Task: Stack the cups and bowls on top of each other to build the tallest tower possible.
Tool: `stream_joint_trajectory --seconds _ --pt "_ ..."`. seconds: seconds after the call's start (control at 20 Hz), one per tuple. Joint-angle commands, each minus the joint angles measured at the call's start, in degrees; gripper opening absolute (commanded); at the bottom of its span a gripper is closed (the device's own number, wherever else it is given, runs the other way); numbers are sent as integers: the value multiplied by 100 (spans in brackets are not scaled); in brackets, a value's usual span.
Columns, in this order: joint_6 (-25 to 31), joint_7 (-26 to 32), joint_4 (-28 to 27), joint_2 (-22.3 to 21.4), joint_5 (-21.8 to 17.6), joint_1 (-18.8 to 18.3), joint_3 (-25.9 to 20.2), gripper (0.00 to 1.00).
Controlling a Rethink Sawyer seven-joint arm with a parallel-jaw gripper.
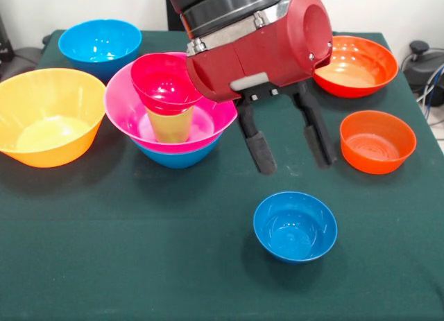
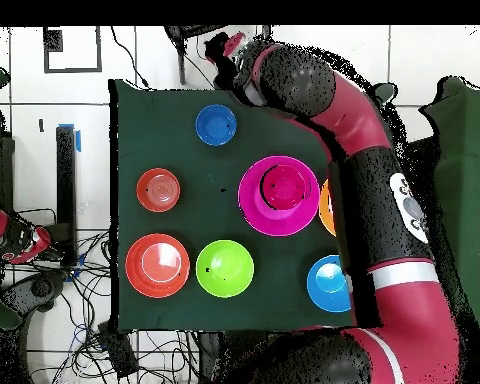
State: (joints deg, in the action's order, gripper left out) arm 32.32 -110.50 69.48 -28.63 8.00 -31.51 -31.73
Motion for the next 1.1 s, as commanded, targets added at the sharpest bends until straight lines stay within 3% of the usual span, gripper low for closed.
stream_joint_trajectory --seconds 0.05,0.45,0.75,1.1 --pt "430 -580 358 -166 64 2 222 100" --pt "591 -567 314 -197 44 27 296 100" --pt "129 -1100 453 -320 39 491 536 100" --pt "438 -1536 -56 -106 -12 1098 1203 100"
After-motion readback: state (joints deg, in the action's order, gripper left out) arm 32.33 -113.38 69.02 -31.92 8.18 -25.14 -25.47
